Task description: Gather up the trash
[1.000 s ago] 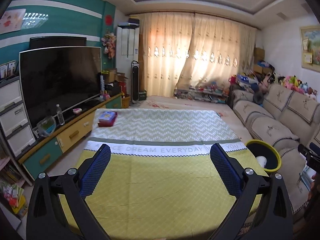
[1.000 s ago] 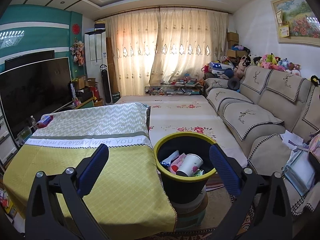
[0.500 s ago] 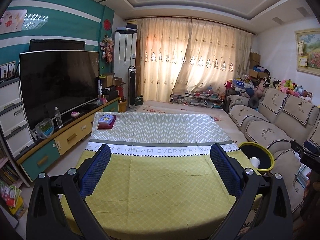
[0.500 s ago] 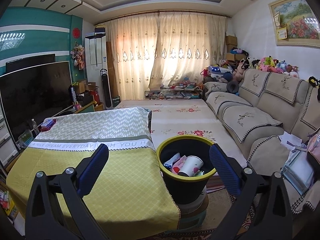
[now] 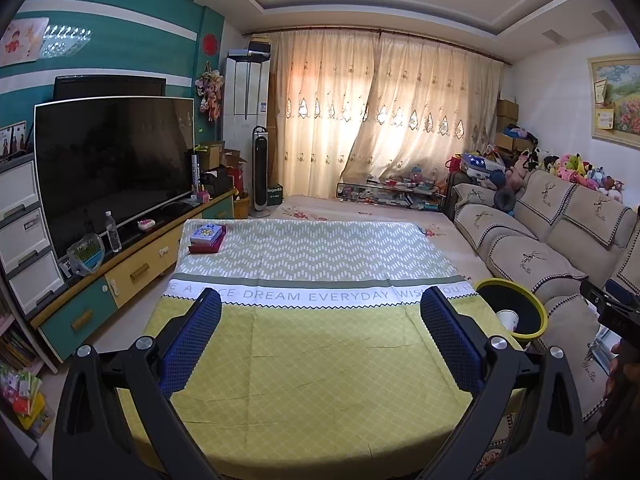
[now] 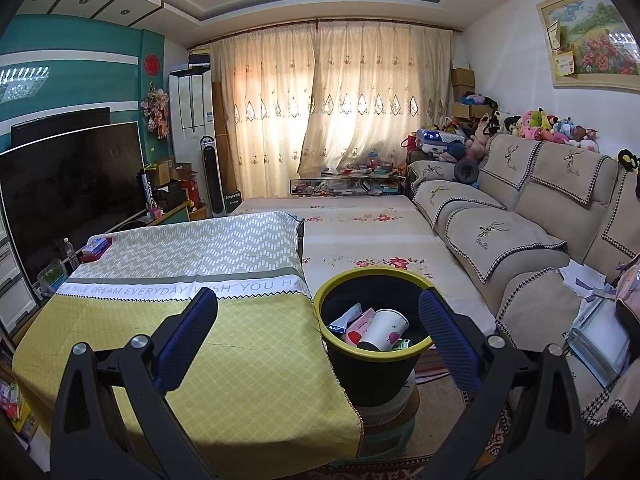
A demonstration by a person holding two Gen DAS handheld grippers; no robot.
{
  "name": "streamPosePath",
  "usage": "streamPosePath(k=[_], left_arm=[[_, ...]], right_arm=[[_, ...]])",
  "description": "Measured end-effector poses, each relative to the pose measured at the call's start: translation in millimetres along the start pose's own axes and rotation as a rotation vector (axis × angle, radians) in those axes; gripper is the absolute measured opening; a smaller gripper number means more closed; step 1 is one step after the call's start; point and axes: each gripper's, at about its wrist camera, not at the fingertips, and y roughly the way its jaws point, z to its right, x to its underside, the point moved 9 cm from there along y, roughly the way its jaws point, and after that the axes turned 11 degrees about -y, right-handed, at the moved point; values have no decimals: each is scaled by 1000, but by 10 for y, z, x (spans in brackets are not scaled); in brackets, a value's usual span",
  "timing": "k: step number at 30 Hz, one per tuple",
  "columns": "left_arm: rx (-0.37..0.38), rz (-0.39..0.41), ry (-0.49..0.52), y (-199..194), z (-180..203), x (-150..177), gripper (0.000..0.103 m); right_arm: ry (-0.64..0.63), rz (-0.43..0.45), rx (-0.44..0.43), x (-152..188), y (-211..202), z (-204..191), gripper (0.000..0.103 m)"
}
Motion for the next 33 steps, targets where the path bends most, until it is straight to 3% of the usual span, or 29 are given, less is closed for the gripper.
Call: streamPosePath(k=[33], left_arm=[[8, -17, 5, 105, 42, 43, 98]], right_arm=[[10, -10, -1, 12, 27, 15, 96]])
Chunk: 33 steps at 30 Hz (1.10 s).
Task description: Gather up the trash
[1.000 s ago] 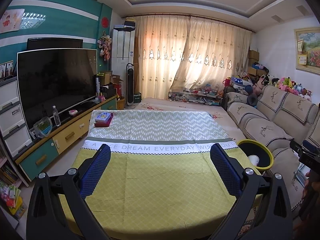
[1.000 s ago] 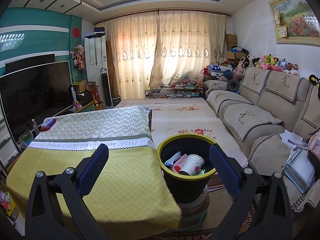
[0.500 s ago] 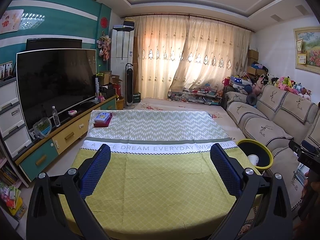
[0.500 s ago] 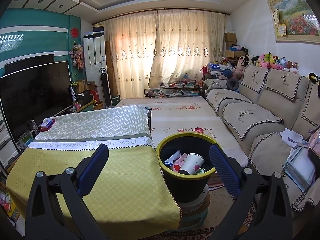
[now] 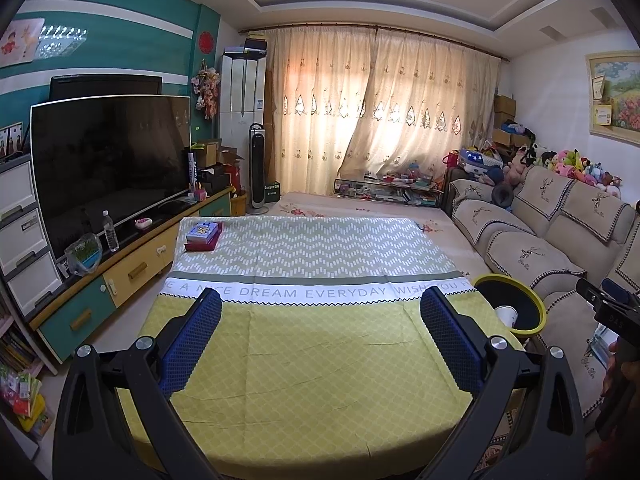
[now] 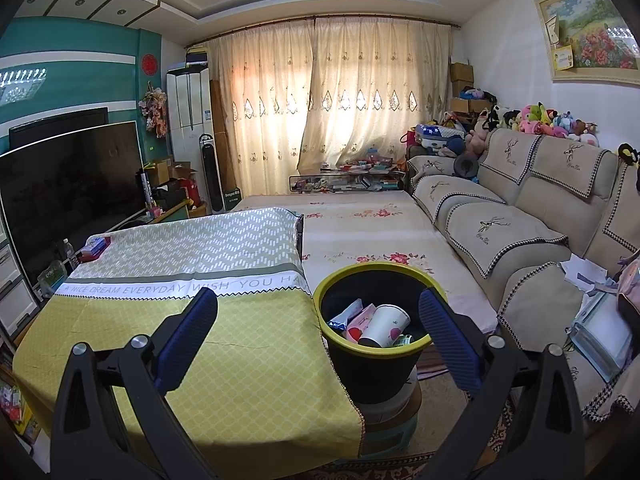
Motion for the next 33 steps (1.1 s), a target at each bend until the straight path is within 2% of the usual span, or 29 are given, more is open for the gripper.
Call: streamPosePath(k=[33], left_arm=[[21, -16, 11, 59, 94, 82, 98]], right_arm=[[2, -16, -10, 83, 82, -71, 96]])
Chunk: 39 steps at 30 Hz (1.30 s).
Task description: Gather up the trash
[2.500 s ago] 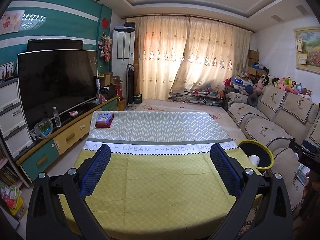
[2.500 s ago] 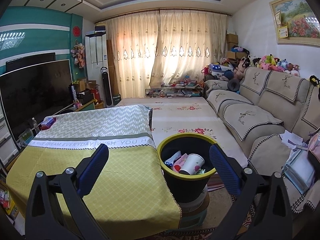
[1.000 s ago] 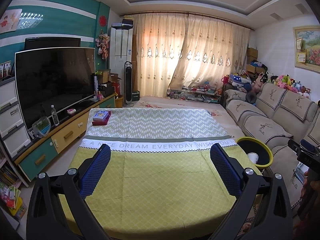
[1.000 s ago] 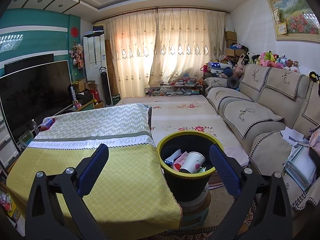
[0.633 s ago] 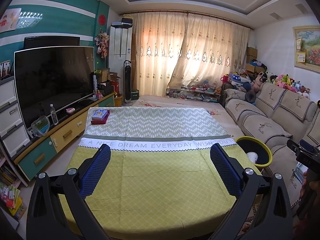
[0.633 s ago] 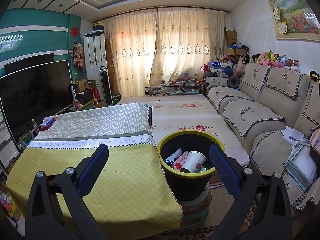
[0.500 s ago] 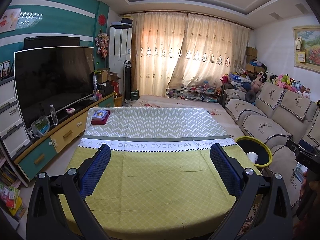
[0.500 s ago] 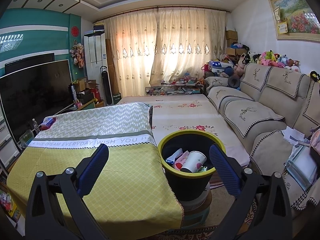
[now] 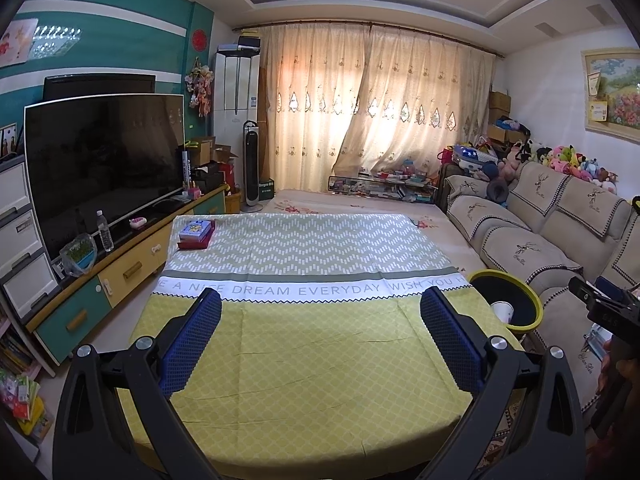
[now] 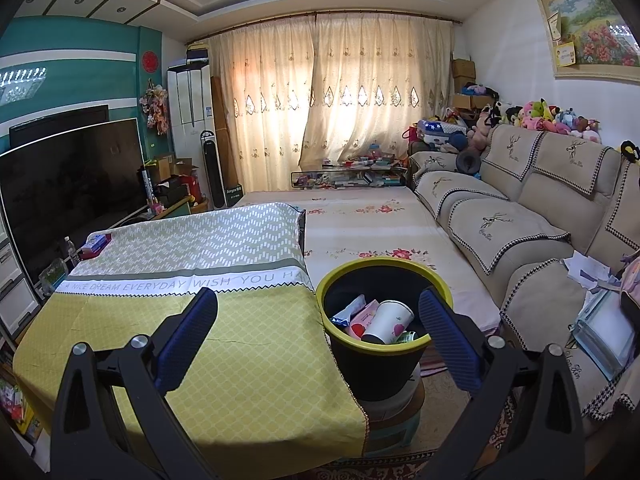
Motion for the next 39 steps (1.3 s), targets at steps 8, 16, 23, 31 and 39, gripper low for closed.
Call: streamPosePath(k=[8, 16, 23, 31, 39], left_arm=[[2, -4, 4, 23, 14, 13, 98], [4, -6, 10, 51, 35, 32, 98], [23, -18, 5, 139, 60, 16, 98], [38, -35, 5, 236, 108, 24, 98], [71, -69, 14, 387, 174, 79, 98]], right_arm=[[1, -3, -1, 13, 1, -11, 96], [5, -8, -1, 15, 26, 11, 96], [5, -15, -3, 45, 57, 5, 96], [10, -25, -3, 79, 90, 9, 96], [10, -43, -6, 116, 153, 1, 96]])
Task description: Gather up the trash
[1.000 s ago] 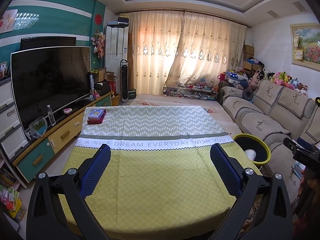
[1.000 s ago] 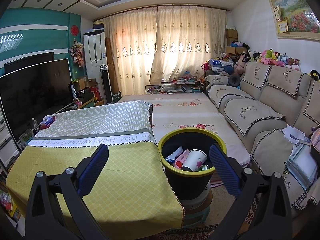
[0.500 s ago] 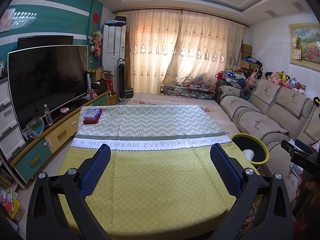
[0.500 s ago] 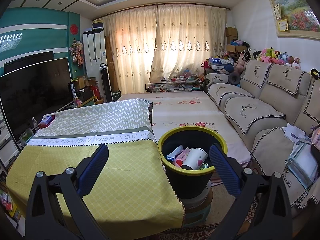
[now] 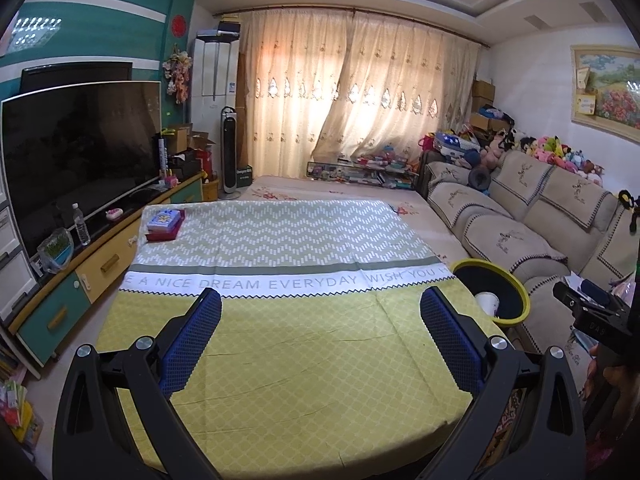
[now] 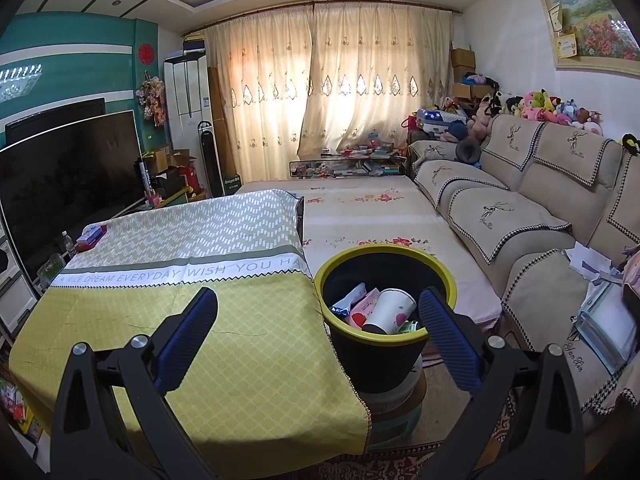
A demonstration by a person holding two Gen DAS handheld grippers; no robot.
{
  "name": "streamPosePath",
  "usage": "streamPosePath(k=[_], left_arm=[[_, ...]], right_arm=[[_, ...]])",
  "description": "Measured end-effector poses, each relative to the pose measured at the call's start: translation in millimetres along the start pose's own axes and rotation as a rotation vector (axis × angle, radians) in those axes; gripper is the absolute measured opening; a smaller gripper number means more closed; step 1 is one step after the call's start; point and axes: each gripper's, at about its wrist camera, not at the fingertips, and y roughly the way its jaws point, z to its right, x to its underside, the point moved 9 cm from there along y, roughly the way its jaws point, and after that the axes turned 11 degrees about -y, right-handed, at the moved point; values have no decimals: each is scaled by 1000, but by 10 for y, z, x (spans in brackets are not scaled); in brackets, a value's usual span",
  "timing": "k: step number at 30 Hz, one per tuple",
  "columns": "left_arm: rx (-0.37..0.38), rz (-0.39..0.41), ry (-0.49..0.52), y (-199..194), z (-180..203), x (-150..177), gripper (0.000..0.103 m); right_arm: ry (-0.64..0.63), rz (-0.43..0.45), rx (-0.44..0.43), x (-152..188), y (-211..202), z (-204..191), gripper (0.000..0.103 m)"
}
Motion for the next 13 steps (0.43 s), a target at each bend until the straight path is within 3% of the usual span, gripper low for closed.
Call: streamPosePath(k=[6, 10, 13], left_arm=[[-33, -21, 14, 220, -66, -59, 98], [-79, -83, -2, 672, -308, -172, 98], [-145, -108, -17, 1150, -620, -268, 98]], right_arm=[[-26, -4, 5, -52, 115, -43, 96], [-54, 7, -33, -260, 318, -169, 96], [-70, -14, -115, -481, 663, -407, 96]])
